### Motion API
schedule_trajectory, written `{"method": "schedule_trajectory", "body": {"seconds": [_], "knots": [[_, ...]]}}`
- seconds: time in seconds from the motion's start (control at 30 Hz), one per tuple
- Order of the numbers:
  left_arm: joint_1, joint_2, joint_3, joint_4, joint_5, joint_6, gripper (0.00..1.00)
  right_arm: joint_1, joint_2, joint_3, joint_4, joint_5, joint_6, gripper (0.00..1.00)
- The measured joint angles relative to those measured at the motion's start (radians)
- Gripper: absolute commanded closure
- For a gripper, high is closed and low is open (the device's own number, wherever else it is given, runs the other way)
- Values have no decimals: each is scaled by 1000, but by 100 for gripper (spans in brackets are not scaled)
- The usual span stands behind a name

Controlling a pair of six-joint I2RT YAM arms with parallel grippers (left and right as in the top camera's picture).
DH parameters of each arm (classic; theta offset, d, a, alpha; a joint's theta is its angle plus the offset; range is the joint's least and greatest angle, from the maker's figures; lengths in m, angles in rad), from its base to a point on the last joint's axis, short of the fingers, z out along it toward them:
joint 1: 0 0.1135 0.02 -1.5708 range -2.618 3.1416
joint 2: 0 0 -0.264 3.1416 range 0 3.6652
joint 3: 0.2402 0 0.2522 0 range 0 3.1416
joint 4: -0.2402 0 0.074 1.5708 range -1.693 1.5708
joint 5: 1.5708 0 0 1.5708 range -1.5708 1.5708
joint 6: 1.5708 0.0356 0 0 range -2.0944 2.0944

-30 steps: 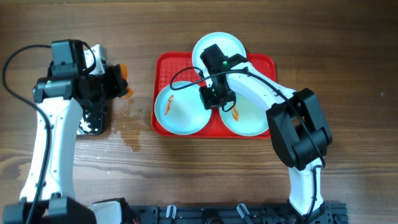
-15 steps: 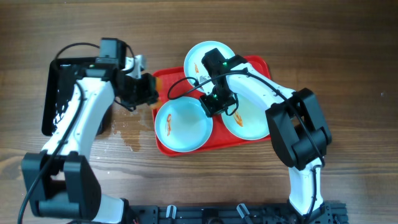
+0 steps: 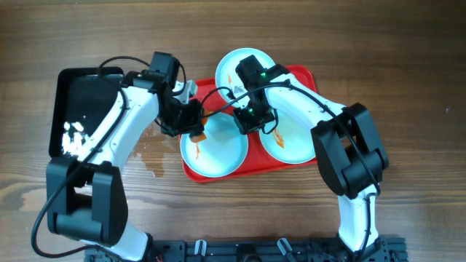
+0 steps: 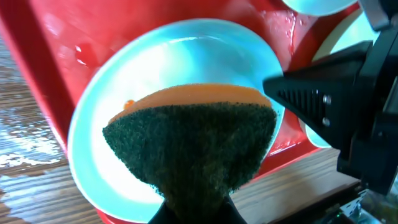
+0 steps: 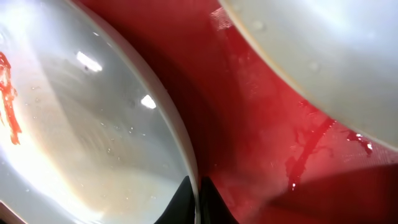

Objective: Clean dirty plates on tray and stack at the side
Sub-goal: 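Carry the sponge with the left gripper onto the tilted plate, then scrub the sauce on the held plate with the sponge, left gripper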

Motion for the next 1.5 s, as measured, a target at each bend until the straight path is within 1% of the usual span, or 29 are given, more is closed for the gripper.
{"method": "schedule_trajectory", "body": {"seconds": [0.17, 0.2, 0.43, 0.57, 0.63, 0.67, 0.7, 0.73, 0.8, 0.83, 0.9, 0.97, 1.03, 1.07, 1.1, 1.13, 1.2, 1.3, 1.5], "knots": [[-23, 0, -2, 0, -1, -4, 96, 0, 0, 0, 0, 55, 87, 94], [-26, 0, -7, 2, -4, -11, 96, 0, 0, 0, 0, 60, 111, 91], [-52, 2, -116, 79, -30, -73, 96, 0, 0, 0, 8, 78, 146, 90], [-73, 2, -155, 153, -34, -114, 96, 0, 0, 0, 19, 73, 162, 82], [-87, 2, -166, 201, -34, -133, 89, 0, 0, 0, 22, 70, 171, 80], [-98, 2, -174, 229, -34, -140, 80, 0, 0, 0, 22, 69, 174, 78], [-106, 2, -179, 245, -35, -145, 76, 0, 0, 0, 22, 67, 174, 77], [-117, 2, -187, 261, -38, -153, 74, 0, 0, 0, 22, 65, 177, 74], [-137, 2, -197, 269, -51, -166, 67, 0, 0, 0, 22, 63, 182, 72], [-144, 2, -201, 269, -57, -168, 57, 0, 0, 0, 22, 61, 185, 71], [-158, 2, -205, 269, -83, -171, 55, 0, 0, 0, 22, 61, 186, 71], [-165, 2, -206, 269, -110, -180, 53, 0, 0, 0, 22, 57, 186, 68], [-164, 2, -206, 269, -135, -180, 55, 0, 0, 0, 22, 53, 187, 67], [-162, 2, -206, 269, -146, -180, 61, -1, 0, 0, 22, 53, 189, 65], [-155, 2, -206, 270, -154, -181, 63, 0, 0, 0, 22, 53, 189, 63], [-153, 2, -206, 270, -161, -184, 62, 0, 0, 0, 22, 50, 189, 52], [-144, 2, -206, 271, -162, -181, 60, 0, 0, 2, 17, 42, 187, 3], [-137, 2, -206, 272, -157, -180, 59, 1, -9, 11, -9, 35, 197, 0], [-137, 2, -206, 271, -140, -181, 61, -2, -12, 15, -49, 43, 197, 1]]}}
